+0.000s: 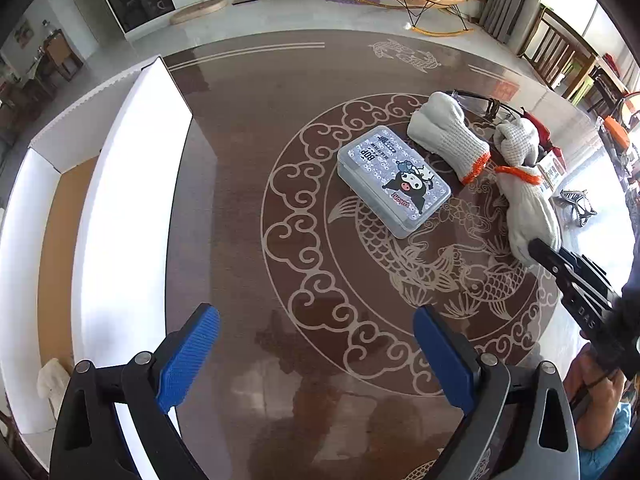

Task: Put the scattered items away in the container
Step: 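Close the left tool on the clear Kuromi case while the right tool grasps an orange-cuffed glove, then carry the case and glove over the white box and open both tools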

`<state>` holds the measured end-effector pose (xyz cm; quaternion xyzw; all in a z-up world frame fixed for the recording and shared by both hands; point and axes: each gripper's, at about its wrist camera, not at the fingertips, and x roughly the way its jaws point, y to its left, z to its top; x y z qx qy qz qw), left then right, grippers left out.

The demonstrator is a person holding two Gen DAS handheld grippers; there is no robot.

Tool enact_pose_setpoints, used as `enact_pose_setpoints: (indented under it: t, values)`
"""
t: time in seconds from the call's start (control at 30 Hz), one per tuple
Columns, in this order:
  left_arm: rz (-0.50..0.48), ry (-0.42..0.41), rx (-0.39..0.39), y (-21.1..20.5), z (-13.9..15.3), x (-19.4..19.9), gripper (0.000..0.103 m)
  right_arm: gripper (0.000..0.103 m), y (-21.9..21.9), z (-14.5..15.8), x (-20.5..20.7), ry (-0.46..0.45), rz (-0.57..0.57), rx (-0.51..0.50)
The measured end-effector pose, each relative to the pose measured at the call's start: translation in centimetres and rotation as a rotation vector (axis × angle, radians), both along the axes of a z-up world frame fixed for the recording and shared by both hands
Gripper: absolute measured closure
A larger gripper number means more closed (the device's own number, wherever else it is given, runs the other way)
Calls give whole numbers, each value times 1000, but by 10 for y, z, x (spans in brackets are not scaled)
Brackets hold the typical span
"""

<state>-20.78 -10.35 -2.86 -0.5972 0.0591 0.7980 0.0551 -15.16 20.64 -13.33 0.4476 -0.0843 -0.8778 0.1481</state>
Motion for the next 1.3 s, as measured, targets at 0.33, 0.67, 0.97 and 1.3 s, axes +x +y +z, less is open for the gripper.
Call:
enact_pose_setpoints:
  t: [0.33,0.67,0.97,1.3]
  values:
    - [249,27,152,54,-46,-72,3,82,38,15,79,43,71,-91]
    - [234,6,93,63,-65,-85,1,82,35,29,94,86,118,-141]
    - [61,-18,158,45,-43,-49,39,82,47,31,107,80,96,-73]
    - [91,62,337,-78,70,39,40,82,-16,59,105,78,214,-100]
